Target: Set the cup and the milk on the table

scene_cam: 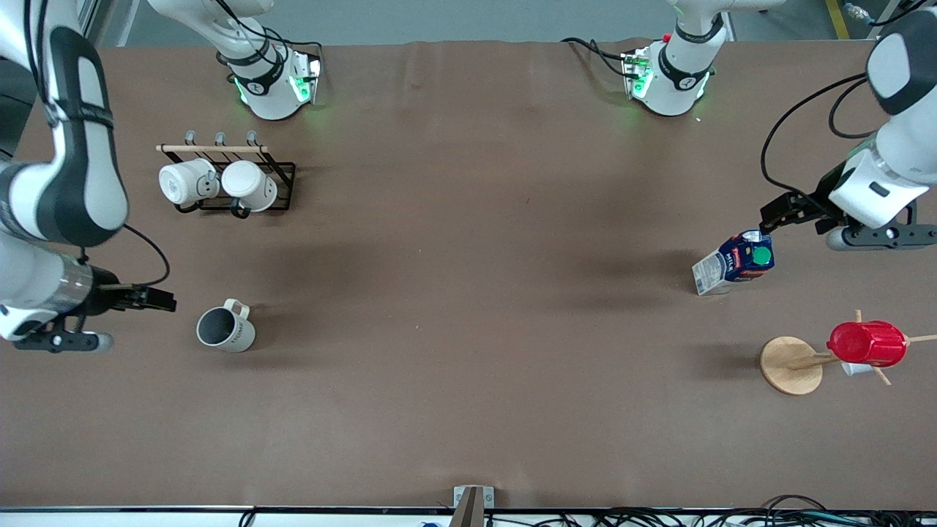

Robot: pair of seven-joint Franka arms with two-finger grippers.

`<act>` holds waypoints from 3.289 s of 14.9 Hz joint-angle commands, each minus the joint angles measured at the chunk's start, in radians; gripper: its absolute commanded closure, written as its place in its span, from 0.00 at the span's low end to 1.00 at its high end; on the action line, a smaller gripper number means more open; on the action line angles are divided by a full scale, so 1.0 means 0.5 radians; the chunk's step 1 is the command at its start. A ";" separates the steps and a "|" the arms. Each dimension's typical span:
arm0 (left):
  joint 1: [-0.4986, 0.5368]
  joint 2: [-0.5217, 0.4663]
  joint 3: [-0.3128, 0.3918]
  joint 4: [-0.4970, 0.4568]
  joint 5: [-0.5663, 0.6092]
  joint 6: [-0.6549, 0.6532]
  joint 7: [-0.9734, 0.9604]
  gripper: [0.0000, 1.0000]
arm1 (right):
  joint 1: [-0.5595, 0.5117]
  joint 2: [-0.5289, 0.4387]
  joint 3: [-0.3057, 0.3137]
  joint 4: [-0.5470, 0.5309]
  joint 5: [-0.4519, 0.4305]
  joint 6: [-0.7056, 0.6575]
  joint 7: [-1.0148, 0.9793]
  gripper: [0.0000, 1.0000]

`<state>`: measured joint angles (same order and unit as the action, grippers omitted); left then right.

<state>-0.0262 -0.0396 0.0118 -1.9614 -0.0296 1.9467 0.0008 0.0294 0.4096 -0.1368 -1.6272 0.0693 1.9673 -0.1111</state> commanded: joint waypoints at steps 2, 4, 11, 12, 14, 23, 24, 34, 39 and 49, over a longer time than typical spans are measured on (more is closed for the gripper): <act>0.000 -0.031 0.038 -0.262 0.028 0.251 0.051 0.00 | -0.022 0.061 0.016 -0.209 0.042 0.280 -0.094 0.00; 0.006 0.015 0.047 -0.299 0.028 0.309 0.069 0.00 | -0.010 0.113 0.019 -0.264 0.042 0.400 -0.094 0.00; 0.006 0.165 0.087 -0.308 0.028 0.353 0.097 0.00 | -0.010 0.285 0.065 -0.387 0.045 0.811 -0.094 0.10; 0.006 0.183 0.090 -0.308 0.028 0.365 0.100 0.00 | -0.010 0.288 0.065 -0.387 0.049 0.815 -0.091 0.20; 0.006 0.211 0.096 -0.308 0.028 0.365 0.127 0.00 | -0.010 0.291 0.065 -0.384 0.103 0.815 -0.091 0.44; 0.043 0.257 0.108 -0.480 0.028 0.577 0.186 0.00 | 0.027 0.166 0.068 -0.347 0.199 0.708 -0.042 1.00; 0.043 0.269 0.108 -0.480 0.028 0.577 0.189 0.00 | 0.054 0.111 0.071 -0.335 0.199 0.619 -0.008 0.99; 0.046 0.273 0.108 -0.452 0.025 0.589 0.210 0.64 | 0.962 0.088 0.286 -0.020 -0.205 0.407 1.398 0.99; 0.046 0.190 0.108 -0.415 0.025 0.540 0.219 0.74 | 1.088 0.441 0.608 0.312 -0.423 0.351 1.979 0.99; 0.022 0.177 -0.271 -0.081 0.001 0.095 0.103 0.74 | 1.318 0.727 0.669 0.432 -0.629 0.440 2.256 0.95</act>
<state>-0.0141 0.0491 -0.0646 -2.0133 -0.0284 2.0155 0.0733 0.6757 0.7507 0.1887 -1.4325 -0.1951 2.1897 0.9849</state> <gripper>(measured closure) 0.736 0.956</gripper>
